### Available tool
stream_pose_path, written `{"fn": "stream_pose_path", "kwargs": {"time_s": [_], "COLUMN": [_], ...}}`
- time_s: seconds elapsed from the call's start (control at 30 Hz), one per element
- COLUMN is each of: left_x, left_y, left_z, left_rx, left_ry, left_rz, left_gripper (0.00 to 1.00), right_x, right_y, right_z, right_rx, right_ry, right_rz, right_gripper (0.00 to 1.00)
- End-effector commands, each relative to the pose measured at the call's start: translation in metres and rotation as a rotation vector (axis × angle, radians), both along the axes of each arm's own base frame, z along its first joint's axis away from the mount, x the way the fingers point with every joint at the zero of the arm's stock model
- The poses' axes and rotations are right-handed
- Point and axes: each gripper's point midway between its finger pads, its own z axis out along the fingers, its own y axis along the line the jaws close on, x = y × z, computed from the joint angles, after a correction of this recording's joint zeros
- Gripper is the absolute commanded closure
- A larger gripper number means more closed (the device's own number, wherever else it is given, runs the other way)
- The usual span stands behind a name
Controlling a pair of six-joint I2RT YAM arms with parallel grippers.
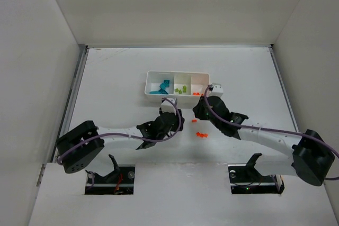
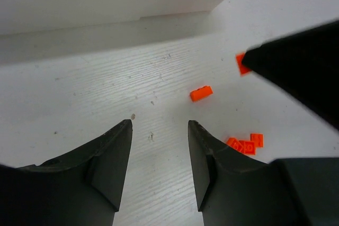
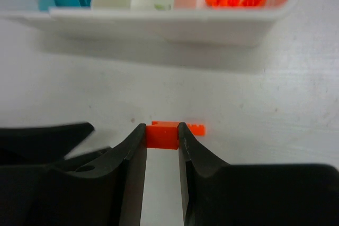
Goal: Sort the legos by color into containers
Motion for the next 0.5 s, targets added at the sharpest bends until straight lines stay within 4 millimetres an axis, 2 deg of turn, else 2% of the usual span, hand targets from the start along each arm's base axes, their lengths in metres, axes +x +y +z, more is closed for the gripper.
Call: {"fn": "stream_pose_path", "kwargs": {"time_s": [0.0,0.13,0.27,0.3,0.4,0.47], "left_x": [-0.002,-0.006,-0.009,-0.009,-0.01,-0.009], "left_y": [-0.022,-0.038,-0.052,-0.055,-0.06,-0.062], "left_z": [0.009,0.003,-0.008,-0.009,-0.013,-0.016], "left_rx": [-0.073,-0.068,-0.052,-0.049,-0.037,-0.028], "left_ry": [-0.005,0.001,0.011,0.012,0.017,0.018], "left_rz": [-0.038,-0.074,-0.099,-0.105,-0.118,-0.121], "left_gripper": [0.56,0.54,0.52,0.51,0.5,0.5], "right_x": [0.035,0.081,0.119,0.126,0.13,0.127], "right_y": [-0.006,-0.009,-0.013,-0.013,-0.012,-0.014], "right_z": [0.045,0.071,0.068,0.066,0.062,0.065], "right_rx": [0.001,-0.01,-0.049,-0.054,-0.061,-0.049], "right_ry": [-0.101,-0.158,-0.158,-0.153,-0.15,-0.165], "right_rz": [-0.032,-0.068,-0.11,-0.117,-0.127,-0.129], "right_gripper": [0.78,0.77,0.77,0.73,0.49,0.44]}}
